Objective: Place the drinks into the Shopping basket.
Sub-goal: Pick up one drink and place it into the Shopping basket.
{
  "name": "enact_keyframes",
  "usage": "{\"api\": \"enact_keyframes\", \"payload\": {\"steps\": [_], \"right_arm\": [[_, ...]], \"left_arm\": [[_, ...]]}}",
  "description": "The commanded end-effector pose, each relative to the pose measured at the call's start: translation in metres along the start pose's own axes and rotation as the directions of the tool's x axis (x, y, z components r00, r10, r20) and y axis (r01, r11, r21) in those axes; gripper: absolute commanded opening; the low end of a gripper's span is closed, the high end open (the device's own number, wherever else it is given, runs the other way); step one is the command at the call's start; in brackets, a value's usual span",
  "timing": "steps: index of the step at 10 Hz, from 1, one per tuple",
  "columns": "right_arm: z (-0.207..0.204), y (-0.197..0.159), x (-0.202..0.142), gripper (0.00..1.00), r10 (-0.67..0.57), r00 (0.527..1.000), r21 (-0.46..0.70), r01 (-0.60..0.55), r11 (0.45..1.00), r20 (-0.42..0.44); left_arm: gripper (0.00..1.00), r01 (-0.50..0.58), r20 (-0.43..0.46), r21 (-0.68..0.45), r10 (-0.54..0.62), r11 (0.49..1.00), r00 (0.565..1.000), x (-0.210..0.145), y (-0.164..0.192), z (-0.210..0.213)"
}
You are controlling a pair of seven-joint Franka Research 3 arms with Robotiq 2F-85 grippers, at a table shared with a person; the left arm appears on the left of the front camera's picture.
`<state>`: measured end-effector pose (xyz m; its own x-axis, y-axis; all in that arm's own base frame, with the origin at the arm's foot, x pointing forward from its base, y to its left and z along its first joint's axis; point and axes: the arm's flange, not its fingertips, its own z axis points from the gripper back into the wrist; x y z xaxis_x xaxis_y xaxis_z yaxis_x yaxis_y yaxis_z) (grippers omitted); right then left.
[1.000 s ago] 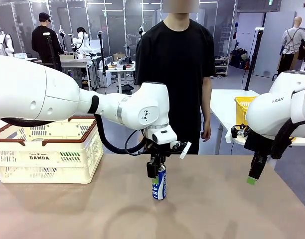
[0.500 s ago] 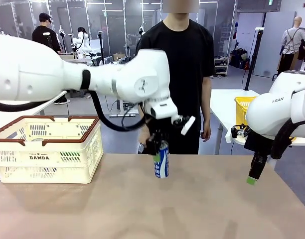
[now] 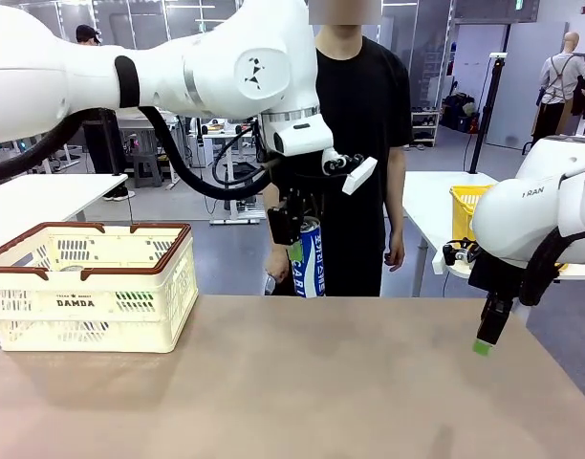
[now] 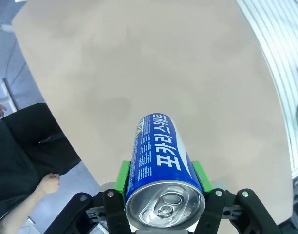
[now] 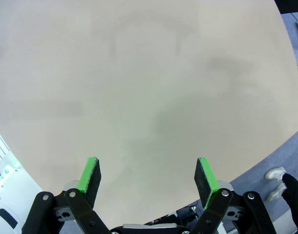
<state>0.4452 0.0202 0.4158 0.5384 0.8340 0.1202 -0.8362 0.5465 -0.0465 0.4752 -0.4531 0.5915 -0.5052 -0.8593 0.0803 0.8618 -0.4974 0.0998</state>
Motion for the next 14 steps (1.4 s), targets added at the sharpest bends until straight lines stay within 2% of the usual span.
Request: {"api": "enact_keyframes", "payload": {"steps": [1,2,6,7,8,10,14], "right_arm": [[0.001,0.000,-0.001,0.97,0.001,1.000,0.001,-0.001,1.000,-0.004],[0.001,0.000,-0.001,0.97,0.001,1.000,0.001,-0.001,1.000,-0.004],[0.001,0.000,-0.001,0.97,0.001,1.000,0.001,-0.001,1.000,-0.004],[0.001,0.000,-0.001,0.97,0.001,1.000,0.001,-0.001,1.000,-0.004],[0.001,0.000,-0.001,0.97,0.001,1.000,0.001,-0.001,1.000,-0.004],[0.001,0.000,-0.001,0.97,0.001,1.000,0.001,-0.001,1.000,-0.004],[0.001,0.000,-0.001,0.97,0.001,1.000,0.001,-0.001,1.000,-0.004]], "left_arm": [[0.22,0.033,0.016,-0.003,-0.033,0.999,0.999,-0.002,0.006,0.007],[0.22,0.000,0.000,0.000,0.000,1.000,1.000,0.000,0.000,0.000],[0.22,0.000,0.000,0.000,0.000,1.000,1.000,0.000,0.000,0.000],[0.58,0.003,-0.001,-0.009,-0.003,1.000,1.000,-0.002,0.001,-0.005],[0.58,0.033,-0.034,-0.011,-0.034,0.999,0.999,-0.005,0.006,-0.011],[0.58,-0.025,-0.090,0.013,0.026,1.000,0.996,-0.040,0.007,0.004],[0.58,-0.228,-0.129,0.090,0.238,0.969,0.963,-0.157,-0.007,0.052]]}}
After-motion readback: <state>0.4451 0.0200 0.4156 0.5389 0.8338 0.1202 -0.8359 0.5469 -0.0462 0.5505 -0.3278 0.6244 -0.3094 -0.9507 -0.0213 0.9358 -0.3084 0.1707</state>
